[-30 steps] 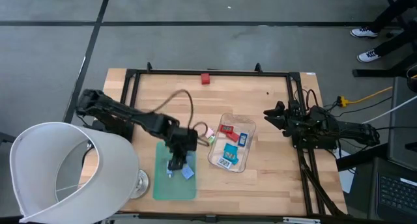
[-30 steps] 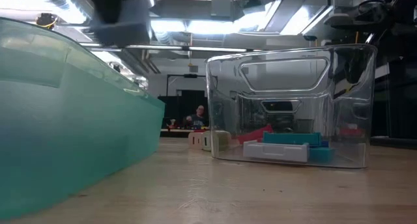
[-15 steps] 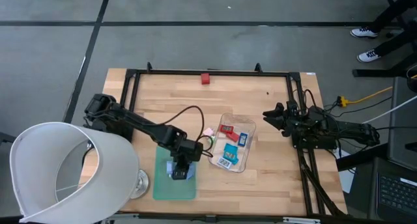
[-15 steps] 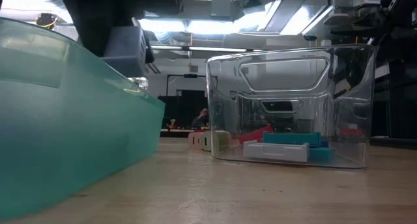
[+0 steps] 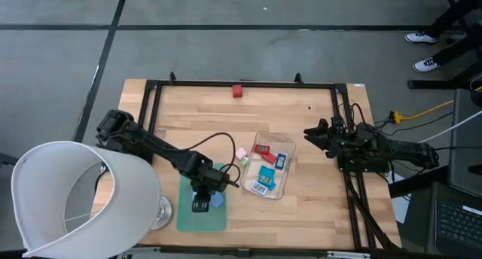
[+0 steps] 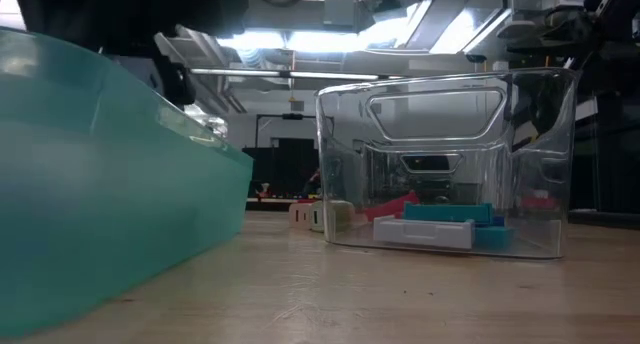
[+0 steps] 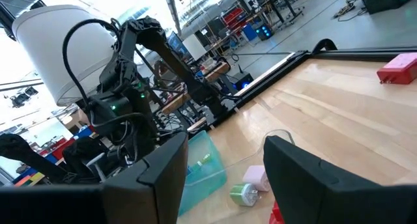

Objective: Pick & Place Office items
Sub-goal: Put the blue charger adapter into the green bin, then put the pink charger adapter into the green bin

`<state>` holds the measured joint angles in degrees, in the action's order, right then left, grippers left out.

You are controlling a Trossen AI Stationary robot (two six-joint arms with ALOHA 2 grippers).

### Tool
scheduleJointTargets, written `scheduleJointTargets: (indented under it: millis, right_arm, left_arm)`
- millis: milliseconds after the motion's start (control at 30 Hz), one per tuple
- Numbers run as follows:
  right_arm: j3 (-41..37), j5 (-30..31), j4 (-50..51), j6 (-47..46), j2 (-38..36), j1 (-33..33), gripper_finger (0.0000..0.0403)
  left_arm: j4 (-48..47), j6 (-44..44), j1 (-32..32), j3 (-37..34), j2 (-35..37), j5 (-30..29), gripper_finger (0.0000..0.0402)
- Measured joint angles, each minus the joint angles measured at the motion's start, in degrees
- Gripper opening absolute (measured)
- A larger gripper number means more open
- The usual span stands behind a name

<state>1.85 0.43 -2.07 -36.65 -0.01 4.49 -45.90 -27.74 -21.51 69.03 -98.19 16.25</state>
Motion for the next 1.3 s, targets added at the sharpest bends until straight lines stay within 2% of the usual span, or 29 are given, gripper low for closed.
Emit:
scheduleJointTargets:
  millis: [400,567,700,867,1067,1167,1300]
  right_arm:
    - [0.0,0.2,-0.02,-0.23,0.0,0.0,0.02]
    - [0.0,0.2,-0.02,-0.25,0.0,0.0,0.02]
    - [0.0,0.2,-0.02,-0.23,0.0,0.02,0.02]
    - [0.0,1.06,0.0,0.65,0.0,0.02,0.02]
    - [0.0,3.46,-0.02,0.64,0.0,0.04,0.02]
    - [0.0,3.45,-0.05,0.5,0.0,0.04,0.02]
    - [0.0,3.45,-0.04,-0.25,0.0,0.04,0.02]
  left_arm:
    - [-0.33,-2.13,-0.14,-0.22,0.08,-0.52,0.0196]
    - [-2.45,-2.13,1.65,-0.17,3.27,-2.16,0.0214]
    - [-2.91,-2.99,6.19,-0.08,8.04,-8.27,0.022]
    - [0.23,-6.98,16.21,-0.06,13.07,-16.19,0.0222]
    - [6.93,-7.11,27.79,0.05,13.01,-15.09,0.0234]
    - [8.9,-7.08,30.4,0.05,9.82,-14.03,0.0255]
    - [10.44,-6.24,30.68,0.03,4.9,-13.95,0.0288]
